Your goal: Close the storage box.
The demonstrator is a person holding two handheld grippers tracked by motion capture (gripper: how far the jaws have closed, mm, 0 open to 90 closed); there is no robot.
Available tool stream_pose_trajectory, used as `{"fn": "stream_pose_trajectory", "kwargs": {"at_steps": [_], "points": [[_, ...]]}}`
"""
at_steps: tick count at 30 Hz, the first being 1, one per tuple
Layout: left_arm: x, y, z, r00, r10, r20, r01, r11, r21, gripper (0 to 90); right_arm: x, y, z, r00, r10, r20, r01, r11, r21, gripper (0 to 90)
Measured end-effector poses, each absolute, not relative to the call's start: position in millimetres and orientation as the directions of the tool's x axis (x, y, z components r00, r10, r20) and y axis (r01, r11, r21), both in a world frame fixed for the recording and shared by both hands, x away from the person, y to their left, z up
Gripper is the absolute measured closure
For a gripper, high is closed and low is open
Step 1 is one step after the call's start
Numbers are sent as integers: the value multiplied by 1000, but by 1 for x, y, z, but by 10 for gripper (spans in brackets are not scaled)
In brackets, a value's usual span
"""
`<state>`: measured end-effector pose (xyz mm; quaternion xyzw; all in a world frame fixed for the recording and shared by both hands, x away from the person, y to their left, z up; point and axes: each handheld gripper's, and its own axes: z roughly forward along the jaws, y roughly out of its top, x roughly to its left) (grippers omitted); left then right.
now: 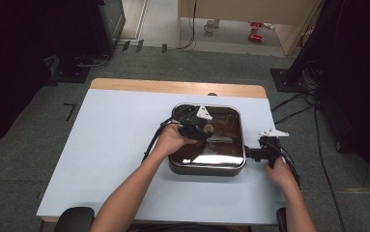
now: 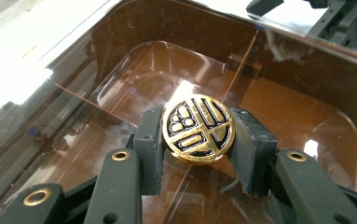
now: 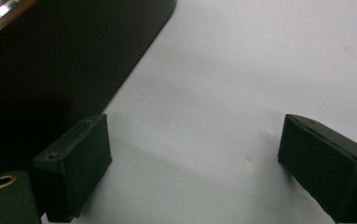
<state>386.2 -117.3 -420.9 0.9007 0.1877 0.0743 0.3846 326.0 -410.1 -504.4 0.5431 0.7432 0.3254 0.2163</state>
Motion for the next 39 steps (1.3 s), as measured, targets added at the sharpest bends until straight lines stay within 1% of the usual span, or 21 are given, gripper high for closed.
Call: {"fn": "stream_pose_trajectory", "kwargs": {"at_steps": [5, 16, 24, 27, 30, 35, 39], "points": [[385, -118, -421, 911, 411, -31, 312, -637, 705, 591, 326, -410, -504, -316, 948, 33, 668, 197, 718, 88], [387, -117, -423, 914, 404, -37, 306, -627, 716, 573, 326, -410, -504, -316, 948, 32, 667, 198, 718, 88], [390, -111, -419, 908, 414, -63, 328, -609, 722, 433, 326, -410, -504, -317, 948, 32, 667, 199, 718, 88], [387, -106, -412, 894, 444, -59, 344, -597, 725, 405, 326, -410, -504, -318, 948, 30, 665, 200, 719, 88], [385, -102, -406, 893, 445, -72, 351, -587, 729, 381, 326, -410, -505, -317, 948, 32, 665, 198, 720, 88], [381, -92, -397, 891, 444, -95, 358, -558, 749, 287, 326, -410, -504, -316, 948, 32, 666, 198, 719, 88], [378, -83, -392, 881, 462, -100, 373, -549, 749, 262, 326, -410, -504, -317, 948, 32, 667, 198, 719, 88]]}}
